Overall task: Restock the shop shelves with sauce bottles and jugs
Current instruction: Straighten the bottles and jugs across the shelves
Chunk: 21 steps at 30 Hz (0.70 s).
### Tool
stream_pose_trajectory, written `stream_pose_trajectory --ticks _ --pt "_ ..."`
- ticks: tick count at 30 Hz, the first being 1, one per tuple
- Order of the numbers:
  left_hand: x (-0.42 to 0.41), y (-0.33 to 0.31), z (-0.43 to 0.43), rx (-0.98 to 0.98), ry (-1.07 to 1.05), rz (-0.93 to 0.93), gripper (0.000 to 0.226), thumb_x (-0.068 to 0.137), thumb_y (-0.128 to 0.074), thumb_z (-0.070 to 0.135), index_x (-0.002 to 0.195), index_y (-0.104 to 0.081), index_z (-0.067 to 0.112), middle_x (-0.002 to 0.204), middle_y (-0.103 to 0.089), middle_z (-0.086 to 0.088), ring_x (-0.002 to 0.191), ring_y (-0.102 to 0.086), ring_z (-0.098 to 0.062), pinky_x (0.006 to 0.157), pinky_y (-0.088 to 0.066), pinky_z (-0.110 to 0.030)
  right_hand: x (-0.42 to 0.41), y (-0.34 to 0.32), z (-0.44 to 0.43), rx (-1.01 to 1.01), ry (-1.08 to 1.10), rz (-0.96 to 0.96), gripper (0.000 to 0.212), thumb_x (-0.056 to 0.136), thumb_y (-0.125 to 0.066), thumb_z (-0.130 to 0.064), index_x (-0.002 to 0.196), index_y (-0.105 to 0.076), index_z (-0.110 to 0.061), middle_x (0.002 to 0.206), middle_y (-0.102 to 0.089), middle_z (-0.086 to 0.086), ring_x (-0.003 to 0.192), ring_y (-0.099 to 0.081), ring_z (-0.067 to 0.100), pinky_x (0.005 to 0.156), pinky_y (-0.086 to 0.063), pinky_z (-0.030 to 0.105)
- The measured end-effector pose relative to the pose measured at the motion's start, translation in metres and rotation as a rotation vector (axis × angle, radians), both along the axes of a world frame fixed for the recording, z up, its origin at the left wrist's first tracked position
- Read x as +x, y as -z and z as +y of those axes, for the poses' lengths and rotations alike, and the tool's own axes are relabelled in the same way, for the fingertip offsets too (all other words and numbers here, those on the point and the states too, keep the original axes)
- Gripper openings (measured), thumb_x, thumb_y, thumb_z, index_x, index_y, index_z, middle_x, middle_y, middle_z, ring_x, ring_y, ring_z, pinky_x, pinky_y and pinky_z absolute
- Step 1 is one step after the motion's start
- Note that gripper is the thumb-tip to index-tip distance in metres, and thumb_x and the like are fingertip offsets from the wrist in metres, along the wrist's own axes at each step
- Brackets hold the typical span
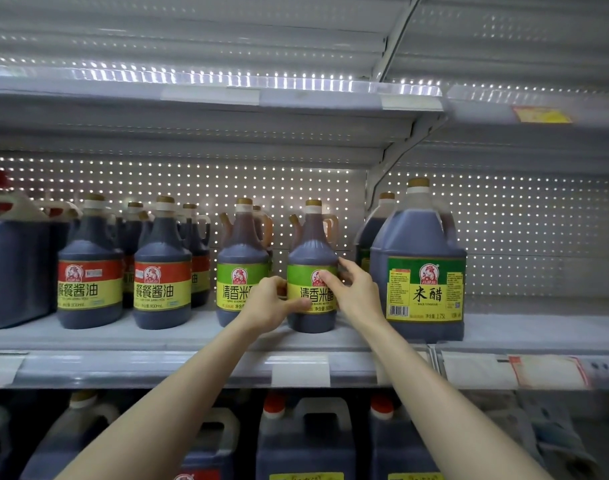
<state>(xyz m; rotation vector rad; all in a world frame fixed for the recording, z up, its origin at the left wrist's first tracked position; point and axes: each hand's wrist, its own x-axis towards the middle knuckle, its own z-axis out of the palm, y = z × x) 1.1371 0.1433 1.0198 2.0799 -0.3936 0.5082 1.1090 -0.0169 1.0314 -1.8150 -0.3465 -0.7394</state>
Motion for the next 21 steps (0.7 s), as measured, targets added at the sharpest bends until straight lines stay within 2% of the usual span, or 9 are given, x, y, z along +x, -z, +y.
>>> stream_pose_trajectory --ticks 3,6,8,11,13,18,21 --pt "0.005 0.001 0.000 -0.014 0.004 0.008 0.044 0.075 -0.080 0.028 0.110 -0.064 0.006 0.103 -0.071 -0.004 0.094 -0.066 -0.017 0.087 -0.053 -0.034 0.006 0.003 0.001 -0.002 0.020 0.002 0.047 0.092 -0.063 -0.026 0.135 -0.052 -0.011 0.127 -0.062 0.008 0.099 -0.054 0.008 0.082 -0.045 0.020" --pt "0.008 0.003 0.001 -0.041 0.021 0.016 0.045 0.075 -0.080 0.026 0.111 -0.063 0.006 0.104 -0.070 -0.005 0.095 -0.066 -0.017 0.089 -0.053 -0.035 0.012 0.008 0.000 -0.010 0.042 0.018 0.050 0.090 -0.065 -0.030 0.135 -0.053 -0.012 0.124 -0.064 0.006 0.108 -0.059 0.015 0.092 -0.049 0.029" --pt "0.010 0.004 0.000 -0.052 0.020 0.006 0.046 0.074 -0.081 0.028 0.110 -0.062 0.006 0.105 -0.070 -0.004 0.095 -0.066 -0.016 0.088 -0.053 -0.035 0.013 0.009 0.000 -0.003 0.026 0.027 0.049 0.091 -0.064 -0.029 0.136 -0.052 -0.012 0.120 -0.065 0.003 0.104 -0.058 0.012 0.093 -0.048 0.028" --pt "0.010 0.006 -0.001 -0.034 0.001 -0.014 0.046 0.075 -0.080 0.029 0.110 -0.060 0.006 0.104 -0.069 -0.002 0.092 -0.064 -0.014 0.077 -0.050 -0.024 0.011 0.009 0.000 -0.001 -0.018 0.055 0.046 0.094 -0.059 -0.029 0.138 -0.050 -0.015 0.109 -0.059 -0.006 0.108 -0.057 0.012 0.091 -0.046 0.026" --pt "0.010 0.006 -0.001 -0.032 0.009 -0.025 0.045 0.076 -0.079 0.028 0.110 -0.059 0.006 0.104 -0.068 -0.003 0.089 -0.063 -0.014 0.072 -0.048 -0.021 0.010 0.009 0.000 -0.006 -0.036 0.075 0.047 0.096 -0.056 -0.030 0.140 -0.047 -0.016 0.110 -0.059 -0.005 0.105 -0.055 0.010 0.088 -0.045 0.024" --pt "0.013 0.006 0.001 -0.070 0.061 -0.008 0.048 0.077 -0.079 0.022 0.116 -0.058 0.002 0.110 -0.068 -0.007 0.100 -0.065 -0.020 0.090 -0.053 -0.035 0.010 0.010 0.000 0.019 -0.024 0.055 0.047 0.095 -0.058 -0.029 0.139 -0.048 -0.016 0.116 -0.063 0.001 0.097 -0.053 0.006 0.080 -0.044 0.018" --pt "0.015 0.007 0.002 -0.075 0.086 0.019 0.049 0.078 -0.077 0.022 0.119 -0.056 0.003 0.114 -0.067 -0.008 0.103 -0.064 -0.019 0.093 -0.052 -0.038 0.009 0.010 0.000 0.028 -0.013 0.033 0.043 0.094 -0.060 -0.029 0.135 -0.053 -0.016 0.104 -0.063 -0.003 0.094 -0.055 0.006 0.078 -0.045 0.017"
